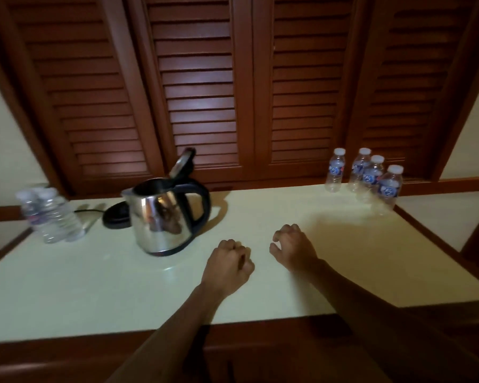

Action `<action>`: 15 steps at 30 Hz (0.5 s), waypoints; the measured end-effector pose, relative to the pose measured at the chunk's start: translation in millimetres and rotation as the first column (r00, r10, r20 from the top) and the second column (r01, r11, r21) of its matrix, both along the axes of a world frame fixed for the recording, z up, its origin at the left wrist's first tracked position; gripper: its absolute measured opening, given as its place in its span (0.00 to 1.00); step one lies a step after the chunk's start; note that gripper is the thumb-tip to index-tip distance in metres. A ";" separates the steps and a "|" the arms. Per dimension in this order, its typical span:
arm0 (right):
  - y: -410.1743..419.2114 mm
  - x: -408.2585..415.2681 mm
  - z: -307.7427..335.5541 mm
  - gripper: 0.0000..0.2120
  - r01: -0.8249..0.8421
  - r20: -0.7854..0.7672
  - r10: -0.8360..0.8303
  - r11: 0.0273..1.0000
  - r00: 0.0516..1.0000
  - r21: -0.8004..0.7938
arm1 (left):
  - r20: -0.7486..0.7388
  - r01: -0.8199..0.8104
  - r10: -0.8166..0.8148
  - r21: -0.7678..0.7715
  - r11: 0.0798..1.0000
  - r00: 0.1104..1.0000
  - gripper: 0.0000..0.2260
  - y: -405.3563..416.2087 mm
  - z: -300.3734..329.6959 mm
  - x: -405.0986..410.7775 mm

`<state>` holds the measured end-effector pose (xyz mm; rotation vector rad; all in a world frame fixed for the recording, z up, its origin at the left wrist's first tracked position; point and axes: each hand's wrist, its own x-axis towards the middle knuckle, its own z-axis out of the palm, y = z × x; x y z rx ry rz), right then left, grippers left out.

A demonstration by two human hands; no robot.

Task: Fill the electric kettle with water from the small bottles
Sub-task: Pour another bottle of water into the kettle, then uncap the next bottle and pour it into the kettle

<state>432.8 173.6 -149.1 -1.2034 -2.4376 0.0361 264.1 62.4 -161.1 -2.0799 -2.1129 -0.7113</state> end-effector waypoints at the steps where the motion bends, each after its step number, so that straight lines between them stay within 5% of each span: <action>1: -17.7 -15.8 1.9 0.15 -0.018 -0.001 0.018 1.000 1.000 -0.008 | 0.028 -0.002 0.002 -0.003 1.000 1.000 0.12 -21.0 1.3 -13.0; 15: -163.1 -219.6 14.4 0.08 -0.484 0.052 0.486 0.874 0.872 -0.049 | 0.361 -0.336 0.336 -0.066 0.940 0.870 0.06 -217.5 25.2 -225.6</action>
